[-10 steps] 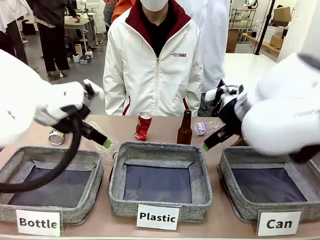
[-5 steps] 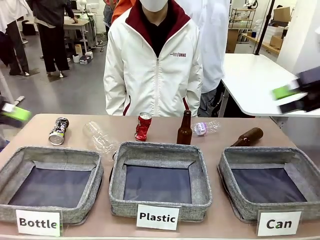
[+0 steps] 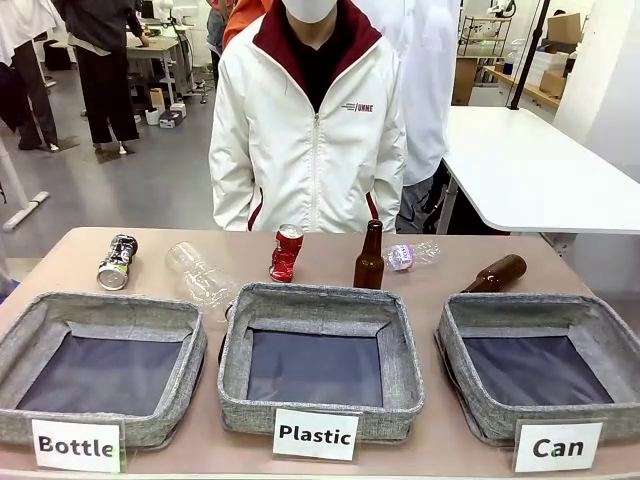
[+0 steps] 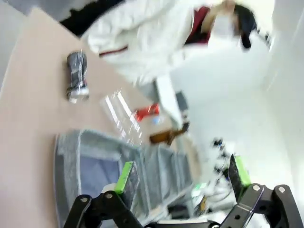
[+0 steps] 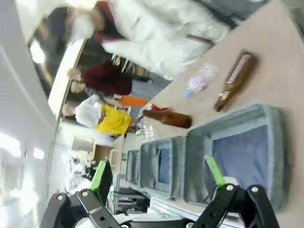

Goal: Sort the can waste into the basket.
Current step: Pick up the can waste from the table and place it in the right Fabric basket.

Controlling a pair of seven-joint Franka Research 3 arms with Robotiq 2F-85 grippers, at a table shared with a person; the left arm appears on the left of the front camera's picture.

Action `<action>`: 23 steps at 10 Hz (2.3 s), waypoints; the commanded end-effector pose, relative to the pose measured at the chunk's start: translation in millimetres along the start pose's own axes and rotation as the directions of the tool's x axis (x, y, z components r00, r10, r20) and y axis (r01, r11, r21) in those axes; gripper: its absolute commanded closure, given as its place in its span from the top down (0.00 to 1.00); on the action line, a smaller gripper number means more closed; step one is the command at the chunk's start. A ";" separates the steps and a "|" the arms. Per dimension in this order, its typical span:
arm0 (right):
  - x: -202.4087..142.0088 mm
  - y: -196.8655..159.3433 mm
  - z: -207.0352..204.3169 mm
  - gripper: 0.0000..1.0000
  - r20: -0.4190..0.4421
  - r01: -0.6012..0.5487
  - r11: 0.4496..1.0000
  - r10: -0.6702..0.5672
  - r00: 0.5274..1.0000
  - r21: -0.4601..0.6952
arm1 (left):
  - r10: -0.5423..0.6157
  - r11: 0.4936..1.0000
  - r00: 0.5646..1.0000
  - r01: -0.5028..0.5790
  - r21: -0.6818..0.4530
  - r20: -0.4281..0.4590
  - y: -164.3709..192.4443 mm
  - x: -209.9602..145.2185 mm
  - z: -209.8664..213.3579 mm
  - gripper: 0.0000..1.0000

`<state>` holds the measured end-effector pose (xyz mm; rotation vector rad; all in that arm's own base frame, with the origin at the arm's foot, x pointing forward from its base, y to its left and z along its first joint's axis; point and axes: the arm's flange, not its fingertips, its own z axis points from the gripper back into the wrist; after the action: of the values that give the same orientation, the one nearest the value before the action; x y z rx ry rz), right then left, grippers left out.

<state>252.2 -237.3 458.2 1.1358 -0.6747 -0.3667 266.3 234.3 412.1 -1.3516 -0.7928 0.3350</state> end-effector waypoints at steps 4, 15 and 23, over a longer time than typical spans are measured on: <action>0.5 -20.8 0.8 1.00 0.015 0.048 0.998 -0.047 0.999 -0.041 | 0.049 0.998 0.995 -0.045 -0.039 0.083 3.8 8.8 -9.8 1.00; 0.5 -20.8 0.8 1.00 0.015 0.048 0.998 -0.047 0.999 -0.041 | -0.288 0.606 0.847 0.522 0.600 -0.446 -88.1 40.9 -205.9 1.00; 0.5 -20.8 0.8 1.00 0.015 0.048 0.998 -0.047 0.999 -0.041 | -0.510 0.247 0.523 0.850 0.466 -0.683 -60.3 0.0 -298.7 1.00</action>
<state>251.7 -244.3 439.6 1.1042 -0.6205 -0.4500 466.2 1.9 471.2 -0.0948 -0.7069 -0.1520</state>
